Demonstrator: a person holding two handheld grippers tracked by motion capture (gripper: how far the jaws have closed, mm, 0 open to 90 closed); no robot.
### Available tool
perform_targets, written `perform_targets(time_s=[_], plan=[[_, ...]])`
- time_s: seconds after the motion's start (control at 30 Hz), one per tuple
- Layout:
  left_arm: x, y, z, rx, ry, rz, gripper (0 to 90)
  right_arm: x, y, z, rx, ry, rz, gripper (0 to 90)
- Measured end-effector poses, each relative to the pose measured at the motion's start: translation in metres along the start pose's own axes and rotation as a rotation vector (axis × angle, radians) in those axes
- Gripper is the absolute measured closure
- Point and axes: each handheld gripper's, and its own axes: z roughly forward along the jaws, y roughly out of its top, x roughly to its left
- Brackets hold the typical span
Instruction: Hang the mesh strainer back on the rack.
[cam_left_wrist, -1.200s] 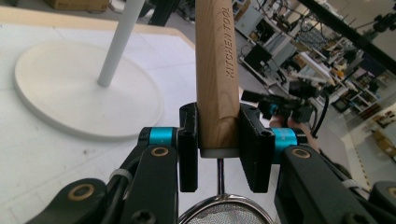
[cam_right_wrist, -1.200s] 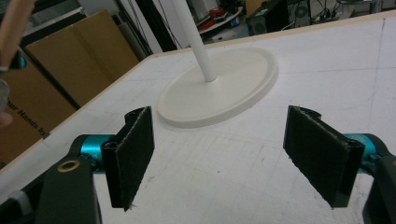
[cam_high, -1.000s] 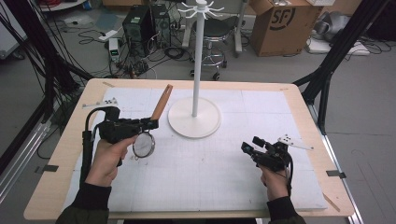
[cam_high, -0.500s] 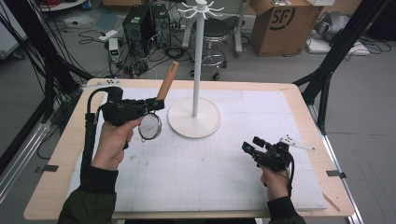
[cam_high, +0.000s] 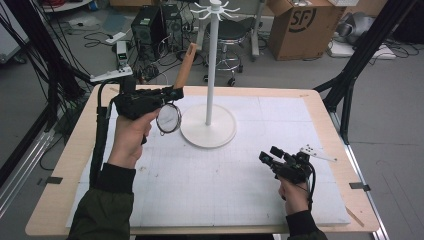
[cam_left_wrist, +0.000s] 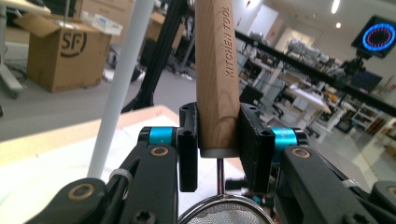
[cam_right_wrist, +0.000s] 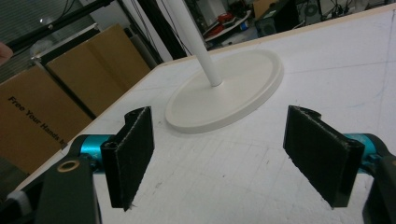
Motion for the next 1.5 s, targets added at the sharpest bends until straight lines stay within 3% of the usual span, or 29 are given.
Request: perform_targets(time_s=[0.07,0.13,0.37,0.57,0.67,0.8,0.87,0.93,1.17,1.5], plan=[[0.002,0.002,0.0,-0.022,0.001,-0.003,71.1,-0.001,0.0,0.0,-0.002,0.001,0.003,23.8],[0.006,0.002,0.001,-0.04,-0.039,-0.012,71.1,-0.001,0.0,0.001,-0.003,-0.003,0.003,23.8],[0.012,0.002,0.008,-0.089,-0.05,-0.014,71.2,0.001,-0.001,0.003,-0.009,0.004,0.003,23.8],[0.007,0.012,0.016,-0.09,-0.047,0.031,71.1,0.001,0.0,0.003,-0.011,0.006,0.006,23.8],[0.009,0.018,0.017,-0.114,-0.067,0.01,71.1,0.0,0.0,0.003,-0.014,0.005,0.006,23.8],[0.006,0.026,0.024,-0.086,-0.081,0.032,71.1,0.0,0.0,0.003,-0.012,0.003,0.007,23.8],[0.007,0.029,0.026,-0.106,-0.097,0.018,71.1,0.001,-0.001,0.004,-0.007,0.005,0.0,23.8],[0.009,0.033,0.029,-0.1,-0.08,0.019,71.1,0.002,-0.001,0.005,-0.008,0.007,-0.003,23.8],[0.011,0.04,0.036,-0.097,-0.078,0.03,71.1,0.0,0.0,0.004,-0.01,0.008,0.008,23.8],[0.019,0.039,0.041,-0.085,-0.074,0.026,71.1,0.0,-0.001,0.006,-0.007,0.011,0.001,23.8]])
